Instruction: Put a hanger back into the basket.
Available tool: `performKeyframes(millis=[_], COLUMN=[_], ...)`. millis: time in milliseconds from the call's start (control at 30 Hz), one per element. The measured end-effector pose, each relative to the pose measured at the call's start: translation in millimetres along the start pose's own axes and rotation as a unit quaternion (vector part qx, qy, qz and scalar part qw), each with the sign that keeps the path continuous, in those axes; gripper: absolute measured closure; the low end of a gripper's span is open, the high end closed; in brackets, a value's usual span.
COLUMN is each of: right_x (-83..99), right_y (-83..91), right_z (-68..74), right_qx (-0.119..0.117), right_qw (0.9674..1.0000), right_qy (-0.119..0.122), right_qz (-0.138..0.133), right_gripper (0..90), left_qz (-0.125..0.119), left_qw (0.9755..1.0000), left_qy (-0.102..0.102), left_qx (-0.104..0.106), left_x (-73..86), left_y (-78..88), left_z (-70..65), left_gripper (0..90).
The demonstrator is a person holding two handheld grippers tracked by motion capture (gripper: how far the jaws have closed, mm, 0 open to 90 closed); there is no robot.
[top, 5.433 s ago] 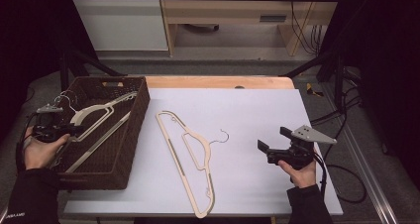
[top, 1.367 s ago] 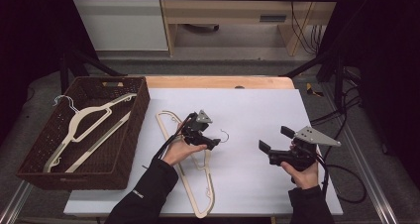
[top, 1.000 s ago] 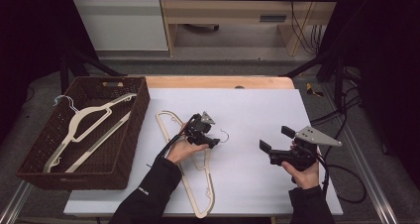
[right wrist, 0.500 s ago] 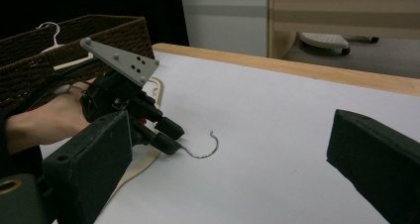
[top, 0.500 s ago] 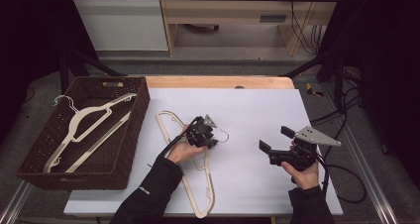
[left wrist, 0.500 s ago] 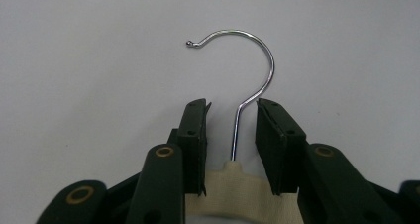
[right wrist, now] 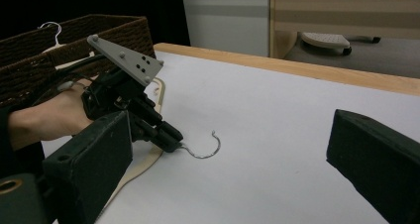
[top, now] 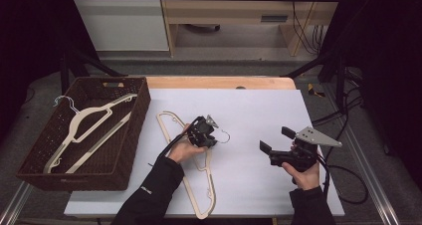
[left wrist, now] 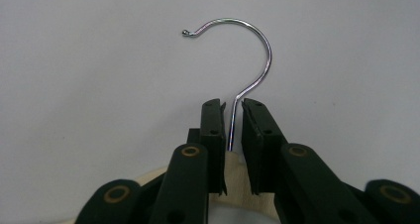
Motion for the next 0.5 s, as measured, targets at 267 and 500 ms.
performKeyframes(millis=[267,500], right_x=[4.7,9.8], right_y=[-7.3,-17.3], right_z=[3.8,10.8], right_qx=[-0.009,-0.022], right_qw=[0.9999,0.9995], right_qy=[-0.003,-0.005], right_qz=[0.013,0.024], right_gripper=[4.7,6.3], left_qz=[-0.004,-0.016], left_qw=[0.9999,0.9995], left_qy=[-0.014,-0.027], left_qx=[-0.001,-0.008], left_x=[0.0,-1.8], left_y=[0.3,13.1], left_z=[0.0,-1.4], left_gripper=[88.8,89.0])
Point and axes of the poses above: each handheld gripper's, and its own axes: y roughly backward along the jaws, x roughly out of its underside, z roughly to its left, the point moved 6 cm from there along -y, roughly forward along the jaws, and after that the axes turned 3 degrees about z, right-handed, at the moved point
